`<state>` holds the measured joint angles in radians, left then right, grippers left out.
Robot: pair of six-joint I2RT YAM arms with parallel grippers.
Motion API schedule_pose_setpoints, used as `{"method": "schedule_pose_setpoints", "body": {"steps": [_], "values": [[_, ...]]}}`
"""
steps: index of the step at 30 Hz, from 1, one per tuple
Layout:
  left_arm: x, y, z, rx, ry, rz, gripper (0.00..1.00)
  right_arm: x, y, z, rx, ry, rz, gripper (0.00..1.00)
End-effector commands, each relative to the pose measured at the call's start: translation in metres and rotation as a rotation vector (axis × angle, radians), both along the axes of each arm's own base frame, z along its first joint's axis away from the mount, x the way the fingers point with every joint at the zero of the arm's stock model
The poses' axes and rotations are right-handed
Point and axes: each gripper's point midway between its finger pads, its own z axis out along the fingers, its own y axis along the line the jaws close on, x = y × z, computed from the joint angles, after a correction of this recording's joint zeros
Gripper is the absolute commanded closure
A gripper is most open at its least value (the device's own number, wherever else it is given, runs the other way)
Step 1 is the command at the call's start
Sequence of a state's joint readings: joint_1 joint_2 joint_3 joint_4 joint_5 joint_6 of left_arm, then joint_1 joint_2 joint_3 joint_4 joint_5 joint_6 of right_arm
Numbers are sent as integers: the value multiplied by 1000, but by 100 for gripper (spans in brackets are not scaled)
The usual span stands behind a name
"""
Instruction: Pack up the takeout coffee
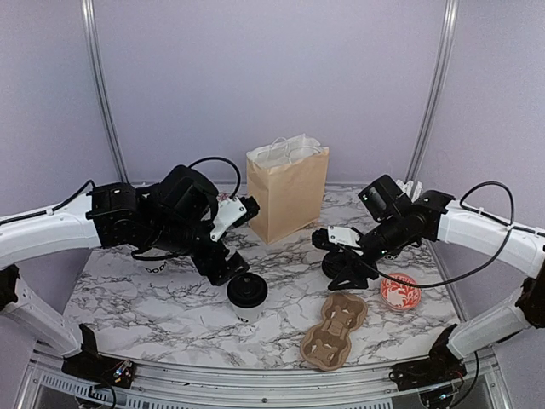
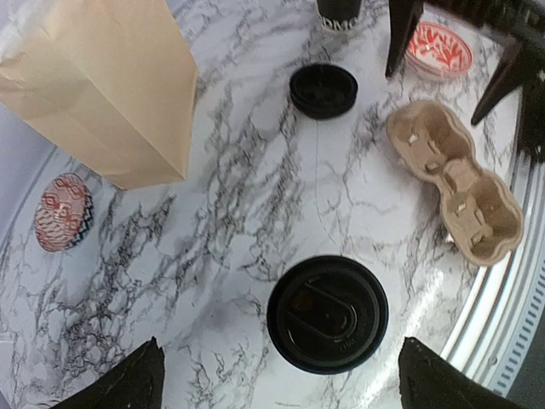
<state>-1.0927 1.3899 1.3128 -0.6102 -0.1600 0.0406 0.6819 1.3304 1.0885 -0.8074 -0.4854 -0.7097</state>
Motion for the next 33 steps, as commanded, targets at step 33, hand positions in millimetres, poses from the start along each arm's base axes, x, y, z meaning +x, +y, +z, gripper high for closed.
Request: {"method": "schedule_pose_setpoints", "body": {"steps": [33], "values": [[-6, -19, -96, 298, 201, -29, 7, 0, -14, -19, 218, -126, 21, 21]]}}
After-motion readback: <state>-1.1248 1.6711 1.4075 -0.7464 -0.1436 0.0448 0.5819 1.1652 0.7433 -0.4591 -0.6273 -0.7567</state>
